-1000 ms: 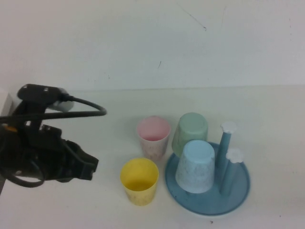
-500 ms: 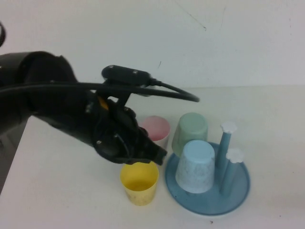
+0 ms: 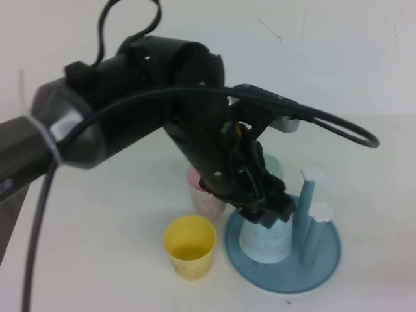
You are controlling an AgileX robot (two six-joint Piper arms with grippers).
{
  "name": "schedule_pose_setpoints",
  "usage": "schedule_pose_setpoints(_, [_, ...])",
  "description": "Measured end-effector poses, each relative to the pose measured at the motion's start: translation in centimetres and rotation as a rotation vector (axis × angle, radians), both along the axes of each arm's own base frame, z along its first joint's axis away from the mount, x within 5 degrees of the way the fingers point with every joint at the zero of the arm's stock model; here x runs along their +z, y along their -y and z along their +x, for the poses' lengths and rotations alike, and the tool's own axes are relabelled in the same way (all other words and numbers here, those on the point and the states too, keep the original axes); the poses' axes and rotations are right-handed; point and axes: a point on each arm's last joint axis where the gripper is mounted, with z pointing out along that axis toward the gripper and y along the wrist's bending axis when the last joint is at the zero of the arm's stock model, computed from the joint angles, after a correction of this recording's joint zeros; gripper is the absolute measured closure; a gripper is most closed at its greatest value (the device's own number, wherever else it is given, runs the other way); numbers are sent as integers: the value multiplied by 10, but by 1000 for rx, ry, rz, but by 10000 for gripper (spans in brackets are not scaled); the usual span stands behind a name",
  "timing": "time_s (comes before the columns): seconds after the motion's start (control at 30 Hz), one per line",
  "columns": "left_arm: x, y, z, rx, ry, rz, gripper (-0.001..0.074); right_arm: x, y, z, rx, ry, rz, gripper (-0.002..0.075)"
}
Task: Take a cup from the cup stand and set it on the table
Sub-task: Pick up the cup from the rack
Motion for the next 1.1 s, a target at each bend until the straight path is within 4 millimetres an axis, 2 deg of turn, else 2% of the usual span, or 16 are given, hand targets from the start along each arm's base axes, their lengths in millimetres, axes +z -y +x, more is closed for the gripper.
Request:
schedule_pose_setpoints(0.1, [-5,8,10,-4,-2,16,210,0,0,0,0,0,0,729])
schedule_pose_setpoints(0.17, [-10,12,16,-5,-4,31,155,0,0,0,0,0,0,729])
schedule_pose_setpoints(0.23, [-18,17,22,4,-20,42,132,0,0,0,0,0,4,729])
schedule_pose_setpoints(0.43, [-40,28,34,41,-71,69,116,0,-1,0,0,0,16,729])
schedule_pose_setpoints(0.57, [-48,31,37,43,-82,78,123,0,-1,0,0,0,18,729])
schedule_pose_setpoints(0.7, [-49,32,38,48,-73,73,195,0,-1,0,-1,1,22,729])
schedule_pose_setpoints(0.97, [-48,33,38,47,-66,68,196,1,-1,1,-1,9,22,729])
schedule_pose_setpoints(1.1, [-39,30,35,37,-75,70,196,3,-1,2,-9,36,21,729])
